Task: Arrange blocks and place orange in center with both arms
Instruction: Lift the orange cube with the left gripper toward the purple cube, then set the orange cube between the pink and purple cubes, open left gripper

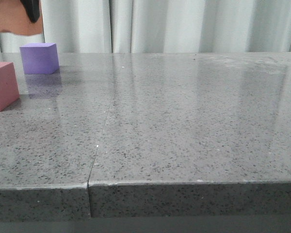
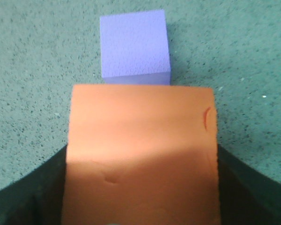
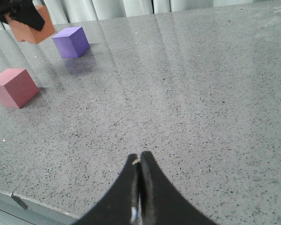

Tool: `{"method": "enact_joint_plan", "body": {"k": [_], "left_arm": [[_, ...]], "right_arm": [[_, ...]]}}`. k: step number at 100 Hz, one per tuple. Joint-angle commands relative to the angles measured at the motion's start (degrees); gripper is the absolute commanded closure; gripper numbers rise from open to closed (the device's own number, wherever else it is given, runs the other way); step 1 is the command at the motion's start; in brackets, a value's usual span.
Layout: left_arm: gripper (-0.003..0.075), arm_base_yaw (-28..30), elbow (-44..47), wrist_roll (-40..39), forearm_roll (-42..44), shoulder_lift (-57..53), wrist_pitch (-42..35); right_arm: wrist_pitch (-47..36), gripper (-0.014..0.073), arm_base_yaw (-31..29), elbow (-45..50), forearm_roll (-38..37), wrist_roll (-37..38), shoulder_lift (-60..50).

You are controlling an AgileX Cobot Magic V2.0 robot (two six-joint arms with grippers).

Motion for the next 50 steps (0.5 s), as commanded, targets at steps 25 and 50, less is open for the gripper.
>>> {"method": "enact_joint_plan", "body": {"k": [25,50], "left_arm": [[0.0398,1.4,7.9,-5.1,1.9,-3.1,-12.2],[0.0398,3.9,10.1,-4.6,1.0,-2.9,-13.6]], "right_arm": [[-4.3,0.0663,0.0,-1.4,-0.4,-0.5,0.4],[-4.3,0.0663,0.0,-1.4,-0.4,-0.5,0.4]]}}
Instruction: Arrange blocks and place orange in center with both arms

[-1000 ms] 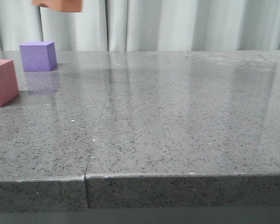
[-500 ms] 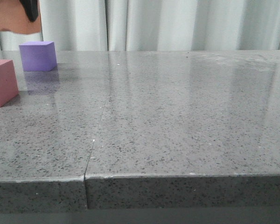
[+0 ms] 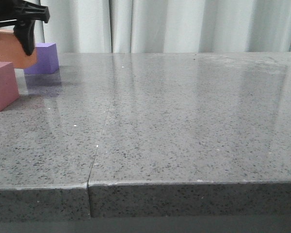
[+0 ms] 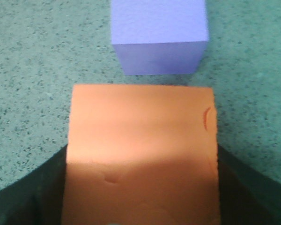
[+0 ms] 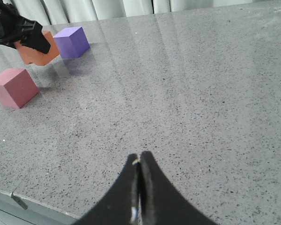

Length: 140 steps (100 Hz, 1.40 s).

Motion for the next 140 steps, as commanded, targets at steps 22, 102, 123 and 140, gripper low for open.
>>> {"method": "enact_joint_plan", "body": {"k": [22,102,123,140], "left_arm": [[0.0398,1.0,-1.0,4.2,-3.8,-1.4,-3.6],[0.0071,1.0,-1.0,5.4,-5.9,-0.8,-4.8],[0.0092,1.0,-1.0,5.4,-5.9,-5.7,-4.7],[0.0272,1.0,-1.0,5.2,-6.1,-10.8,-4.1]], "right_arm": [[-4.3,0.0663,0.0,-1.4,-0.4,-0.5,0.4],[-4.3,0.0663,0.0,-1.4,-0.4,-0.5,0.4],[-4.3,0.0663,0.0,-1.4,-0.4,-0.5,0.4],[-4.3,0.0663,0.0,-1.4,-0.4,-0.5,0.4]]}}
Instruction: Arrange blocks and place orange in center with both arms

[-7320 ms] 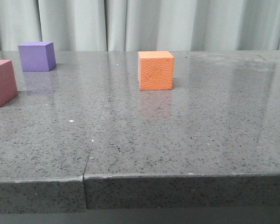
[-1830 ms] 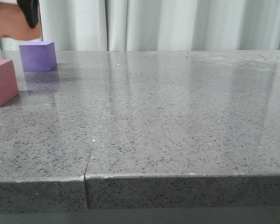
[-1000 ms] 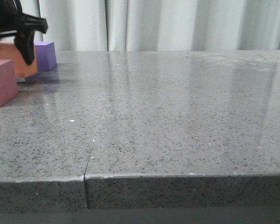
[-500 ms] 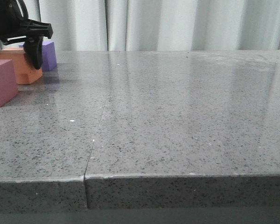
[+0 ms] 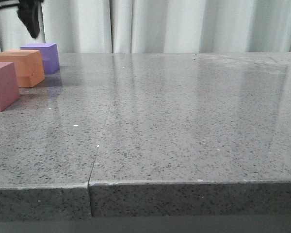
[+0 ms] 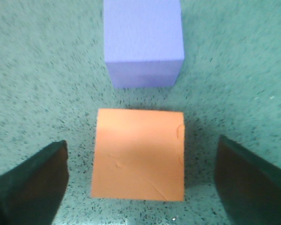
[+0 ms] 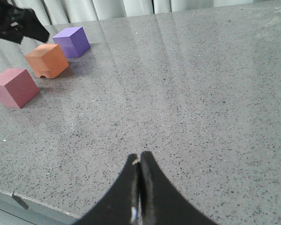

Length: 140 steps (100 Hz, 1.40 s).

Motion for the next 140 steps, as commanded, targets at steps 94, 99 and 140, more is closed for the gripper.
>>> {"method": "enact_joint_plan", "body": {"k": [94,99,140], "left_arm": [[0.0741,0.0,24.4,-0.4,-1.5,-40.4,-8.1],[0.0741,0.0,25.8,-0.4,-2.3,-41.8,-8.1],[0.0741,0.1,37.1,-3.5,-2.9,-50.7,-5.3]], "right_arm": [[-4.9,0.0663,0.0,-1.4,-0.4,-0.5,0.4],[-4.9,0.0663,0.0,-1.4,-0.4,-0.5,0.4],[-4.9,0.0663,0.0,-1.4,-0.4,-0.5,0.4]]}}
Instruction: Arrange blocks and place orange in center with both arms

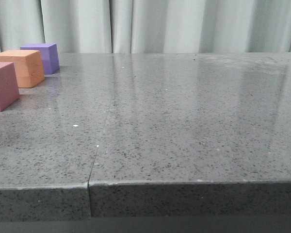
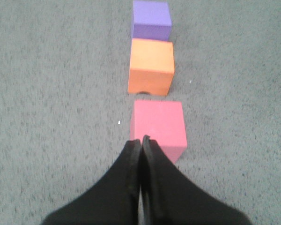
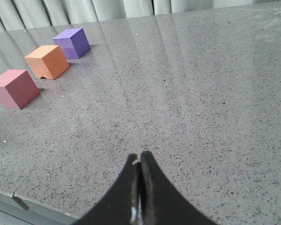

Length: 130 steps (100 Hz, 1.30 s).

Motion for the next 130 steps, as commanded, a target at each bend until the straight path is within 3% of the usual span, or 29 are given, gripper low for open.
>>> {"method": "enact_joint_plan", "body": {"k": [1,18,48,63,71,98,130], "left_arm": [[0.0741,0.1,1.3,-1.7,-1.0,-2.1,-3.2],[0.0741,0.1,9.0,-1.7,0.2,-7.0,-9.6],[0.0741,1.6,22.4,-1.5,4.6,-15.1,-27.8],[0.0741,5.9,28.0,9.7,-1.3,-19.6,-36.5],[0.0741,8.2,30.1,13.7,-2.9,-22.2,-37.4],[0.0741,15.2,38.4,14.0,-5.3,-34.2,-37.4],[0.0741,15.3,49.6,16.9,-7.7,-47.0,-43.3]], "right_arm": [[-4.8,0.0663,0.0,-1.4,-0.4,-0.5,0.4],[-4.8,0.0663,0.0,-1.4,-0.4,-0.5,0.4],[-4.8,0.0663,0.0,-1.4,-0.4,-0.5,0.4],[-4.8,0.0663,0.0,-1.4,-0.4,-0.5,0.4],[-4.8,0.0663,0.0,-1.4,-0.4,-0.5,0.4],[-4.8,0.0663,0.0,-1.4,-0.4,-0.5,0.4],[-4.8,0.0663,0.0,-1.4,-0.4,-0.5,0.4]]}}
